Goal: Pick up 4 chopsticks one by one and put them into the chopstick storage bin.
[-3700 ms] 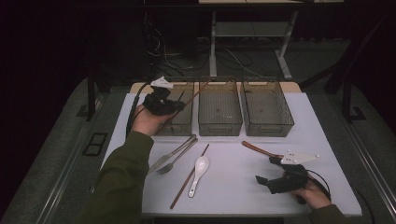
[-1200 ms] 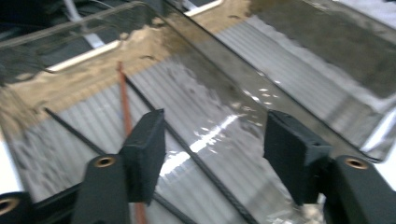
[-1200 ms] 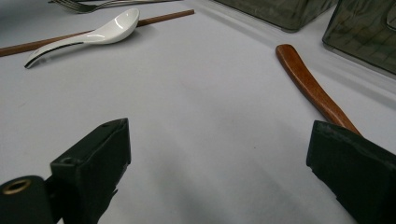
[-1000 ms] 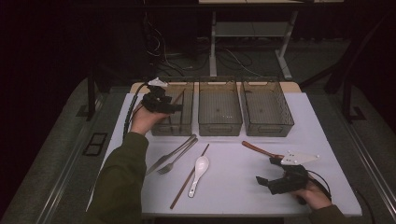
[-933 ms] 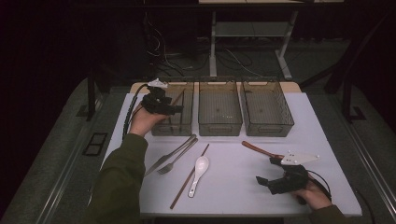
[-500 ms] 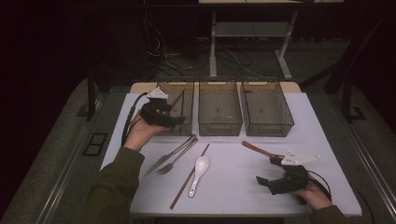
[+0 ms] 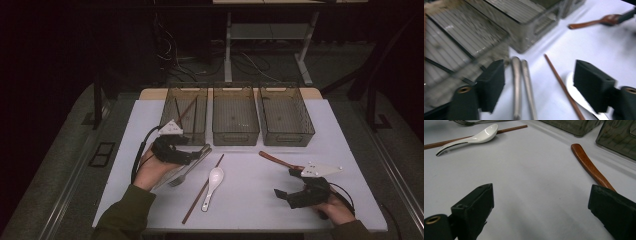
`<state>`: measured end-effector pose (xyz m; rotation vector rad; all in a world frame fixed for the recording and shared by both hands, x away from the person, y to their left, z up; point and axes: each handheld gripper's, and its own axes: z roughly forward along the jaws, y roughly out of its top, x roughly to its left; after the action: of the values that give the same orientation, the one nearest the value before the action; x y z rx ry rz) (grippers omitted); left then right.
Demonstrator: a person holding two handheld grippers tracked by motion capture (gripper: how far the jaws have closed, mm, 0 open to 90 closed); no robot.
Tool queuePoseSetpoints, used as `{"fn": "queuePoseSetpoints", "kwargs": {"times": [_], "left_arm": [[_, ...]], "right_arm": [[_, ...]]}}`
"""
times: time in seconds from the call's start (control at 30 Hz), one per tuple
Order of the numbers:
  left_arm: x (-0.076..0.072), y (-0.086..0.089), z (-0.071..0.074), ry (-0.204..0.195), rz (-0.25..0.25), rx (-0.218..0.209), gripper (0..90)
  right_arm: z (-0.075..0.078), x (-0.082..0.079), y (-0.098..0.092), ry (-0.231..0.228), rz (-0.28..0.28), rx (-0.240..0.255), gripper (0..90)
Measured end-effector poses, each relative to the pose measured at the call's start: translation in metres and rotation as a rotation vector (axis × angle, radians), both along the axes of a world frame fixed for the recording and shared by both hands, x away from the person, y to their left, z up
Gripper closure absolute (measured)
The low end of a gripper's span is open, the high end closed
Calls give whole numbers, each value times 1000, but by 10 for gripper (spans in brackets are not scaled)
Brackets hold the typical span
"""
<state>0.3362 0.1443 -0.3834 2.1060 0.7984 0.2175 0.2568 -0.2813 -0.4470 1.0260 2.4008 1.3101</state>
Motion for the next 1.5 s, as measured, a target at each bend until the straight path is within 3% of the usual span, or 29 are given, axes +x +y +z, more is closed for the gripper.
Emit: {"fn": "queuePoseSetpoints", "kwargs": {"times": [0.1,0.33,0.6,0.93,1.37,1.5], "left_arm": [[-13,1,-5,-11,-3,1,429],[-37,0,-17,11,-28,12,683],[-57,-1,-27,52,-42,20,887],[-82,-10,-45,130,-100,71,888],[-82,-21,-55,178,-140,91,888],[-80,-21,-55,170,-153,108,888]], "right_arm": [[0,0,0,0,0,-1,61],[0,0,0,0,-1,-1,62],[0,0,0,-1,-2,3,61],[0,0,0,-1,-2,1,61],[-1,0,1,2,-5,-2,62],[-1,0,0,2,-4,-2,61]]}}
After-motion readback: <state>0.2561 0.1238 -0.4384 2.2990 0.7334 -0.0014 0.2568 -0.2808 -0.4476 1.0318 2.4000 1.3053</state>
